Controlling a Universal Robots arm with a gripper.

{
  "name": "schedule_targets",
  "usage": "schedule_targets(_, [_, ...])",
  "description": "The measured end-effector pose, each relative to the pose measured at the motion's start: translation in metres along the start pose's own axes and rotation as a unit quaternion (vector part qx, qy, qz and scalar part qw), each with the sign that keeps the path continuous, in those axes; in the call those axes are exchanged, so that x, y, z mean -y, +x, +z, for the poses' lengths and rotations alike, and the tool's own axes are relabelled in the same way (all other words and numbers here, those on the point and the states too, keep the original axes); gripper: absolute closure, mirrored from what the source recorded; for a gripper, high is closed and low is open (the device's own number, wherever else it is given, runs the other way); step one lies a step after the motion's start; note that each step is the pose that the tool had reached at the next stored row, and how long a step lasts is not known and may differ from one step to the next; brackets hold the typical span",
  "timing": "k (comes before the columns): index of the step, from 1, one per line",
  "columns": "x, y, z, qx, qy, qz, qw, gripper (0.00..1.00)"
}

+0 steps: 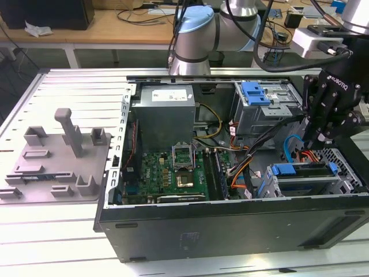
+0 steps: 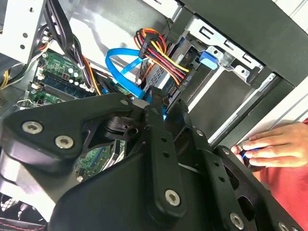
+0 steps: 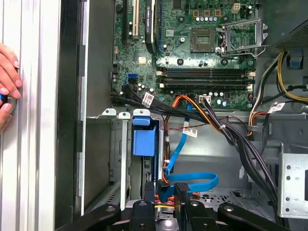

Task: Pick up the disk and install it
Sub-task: 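Insert the second disk wire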

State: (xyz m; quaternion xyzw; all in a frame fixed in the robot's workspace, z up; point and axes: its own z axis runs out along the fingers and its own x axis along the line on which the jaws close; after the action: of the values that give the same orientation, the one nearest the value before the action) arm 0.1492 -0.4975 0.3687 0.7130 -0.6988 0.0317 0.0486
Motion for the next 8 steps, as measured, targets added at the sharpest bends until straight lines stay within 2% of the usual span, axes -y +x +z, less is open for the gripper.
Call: schedule_targets(8, [-0.0034, 0.0009, 0.0012, 0.0028, -0.0002, 0.002, 1.0000, 0.69])
